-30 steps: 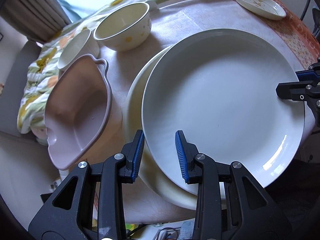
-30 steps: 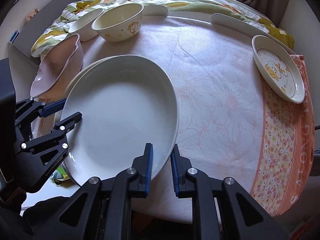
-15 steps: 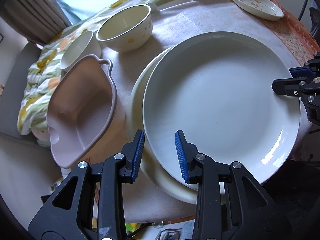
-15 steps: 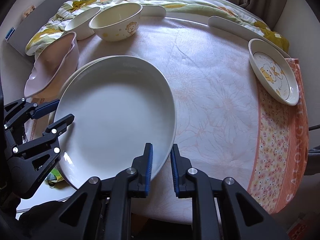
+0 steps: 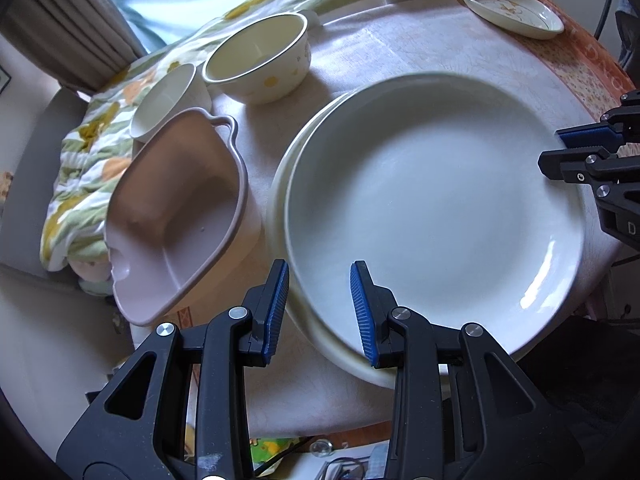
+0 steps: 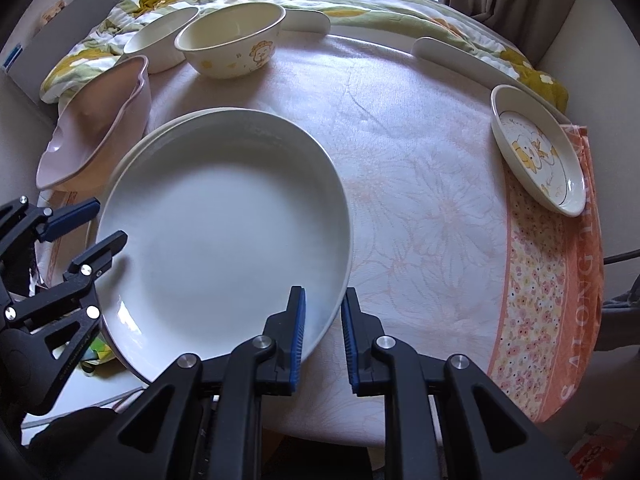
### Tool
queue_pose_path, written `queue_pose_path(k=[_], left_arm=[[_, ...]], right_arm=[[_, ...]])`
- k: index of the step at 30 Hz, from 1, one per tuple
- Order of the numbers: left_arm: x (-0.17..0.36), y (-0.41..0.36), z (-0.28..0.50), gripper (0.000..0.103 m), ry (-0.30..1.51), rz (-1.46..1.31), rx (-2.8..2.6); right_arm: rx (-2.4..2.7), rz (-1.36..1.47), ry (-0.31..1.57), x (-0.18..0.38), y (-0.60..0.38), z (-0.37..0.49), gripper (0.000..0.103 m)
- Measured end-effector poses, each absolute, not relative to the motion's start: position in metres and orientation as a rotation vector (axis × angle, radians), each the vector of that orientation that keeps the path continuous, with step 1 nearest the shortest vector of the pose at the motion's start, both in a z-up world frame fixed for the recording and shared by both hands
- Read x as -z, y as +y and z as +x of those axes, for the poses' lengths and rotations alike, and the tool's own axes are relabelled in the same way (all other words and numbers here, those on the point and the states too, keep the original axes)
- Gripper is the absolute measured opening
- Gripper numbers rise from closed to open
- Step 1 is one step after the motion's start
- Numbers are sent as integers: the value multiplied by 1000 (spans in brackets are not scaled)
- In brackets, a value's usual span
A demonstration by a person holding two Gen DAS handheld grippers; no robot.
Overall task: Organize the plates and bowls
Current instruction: 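Carry the white plate over the yellow duck plate and lower it on top, then open both grippers and pull back from the stacked plates, then reach to the small duck plate on the orange runner and grasp its rim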
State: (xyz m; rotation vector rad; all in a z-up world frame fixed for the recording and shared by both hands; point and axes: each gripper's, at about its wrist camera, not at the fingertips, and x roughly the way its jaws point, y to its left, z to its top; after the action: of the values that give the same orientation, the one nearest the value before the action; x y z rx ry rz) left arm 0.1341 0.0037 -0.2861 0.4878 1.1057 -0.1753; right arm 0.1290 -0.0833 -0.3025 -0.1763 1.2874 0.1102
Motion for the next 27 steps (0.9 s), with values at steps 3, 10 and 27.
queue_pose_path(k=[3,10,27], left_arm=[[285,7,135,29,1110,471,181],[280,8,136,29,1108,455,189],[169,-24,181,103,808,201,477]], right_arm=[[-104,-185,1284,303,-83,129,17],[-100,-147,1288,302,-87,130,17],[114,206,997,233,-194,110,103]])
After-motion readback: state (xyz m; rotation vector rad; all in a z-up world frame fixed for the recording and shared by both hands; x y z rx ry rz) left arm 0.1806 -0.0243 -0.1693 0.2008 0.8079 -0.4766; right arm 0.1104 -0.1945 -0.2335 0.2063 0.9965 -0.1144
